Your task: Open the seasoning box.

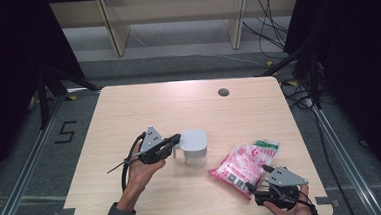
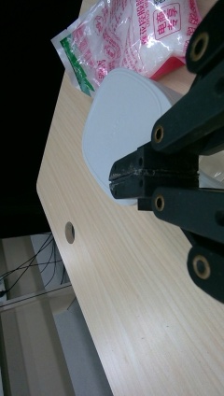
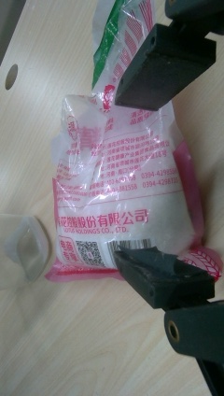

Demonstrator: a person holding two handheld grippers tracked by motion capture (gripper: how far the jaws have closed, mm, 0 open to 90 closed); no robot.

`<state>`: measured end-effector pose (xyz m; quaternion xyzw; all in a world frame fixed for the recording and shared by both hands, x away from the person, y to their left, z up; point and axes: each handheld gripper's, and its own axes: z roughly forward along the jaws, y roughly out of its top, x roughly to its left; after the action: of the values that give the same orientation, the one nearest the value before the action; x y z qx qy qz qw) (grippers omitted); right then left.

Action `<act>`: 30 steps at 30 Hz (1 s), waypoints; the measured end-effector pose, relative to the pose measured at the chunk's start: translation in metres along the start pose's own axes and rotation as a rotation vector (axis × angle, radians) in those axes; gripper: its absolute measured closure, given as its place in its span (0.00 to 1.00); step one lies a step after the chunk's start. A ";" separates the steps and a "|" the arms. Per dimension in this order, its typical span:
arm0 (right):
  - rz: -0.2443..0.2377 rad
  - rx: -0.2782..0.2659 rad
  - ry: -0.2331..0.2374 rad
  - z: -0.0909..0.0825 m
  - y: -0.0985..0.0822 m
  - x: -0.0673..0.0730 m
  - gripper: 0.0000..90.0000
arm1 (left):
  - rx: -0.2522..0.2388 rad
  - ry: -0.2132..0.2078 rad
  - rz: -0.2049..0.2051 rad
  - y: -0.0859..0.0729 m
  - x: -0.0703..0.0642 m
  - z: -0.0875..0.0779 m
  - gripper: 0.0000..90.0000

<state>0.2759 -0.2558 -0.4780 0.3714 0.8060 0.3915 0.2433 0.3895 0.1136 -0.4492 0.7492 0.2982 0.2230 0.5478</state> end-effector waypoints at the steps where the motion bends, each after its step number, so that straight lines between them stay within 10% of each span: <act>1: -0.022 -0.012 0.001 0.001 0.001 -0.002 0.25 | 0.002 0.003 0.000 0.000 0.001 0.000 0.99; 14: -0.055 -0.089 0.031 0.021 0.021 0.011 0.21 | -0.013 -0.006 -0.017 -0.003 0.002 -0.002 0.98; 18: -0.080 -0.081 0.107 0.035 0.038 0.020 0.38 | -0.014 -0.007 -0.018 -0.003 0.003 -0.002 0.98; 21: -0.124 -0.109 0.095 0.051 0.053 0.022 0.60 | -0.016 -0.012 -0.022 -0.004 0.003 -0.002 0.98; 30: -0.114 -0.146 0.083 0.069 0.076 0.016 0.80 | -0.022 -0.012 -0.026 -0.005 0.004 -0.002 0.98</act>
<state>0.3443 -0.1806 -0.4575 0.2897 0.8046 0.4498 0.2578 0.3899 0.1186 -0.4530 0.7405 0.3022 0.2147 0.5605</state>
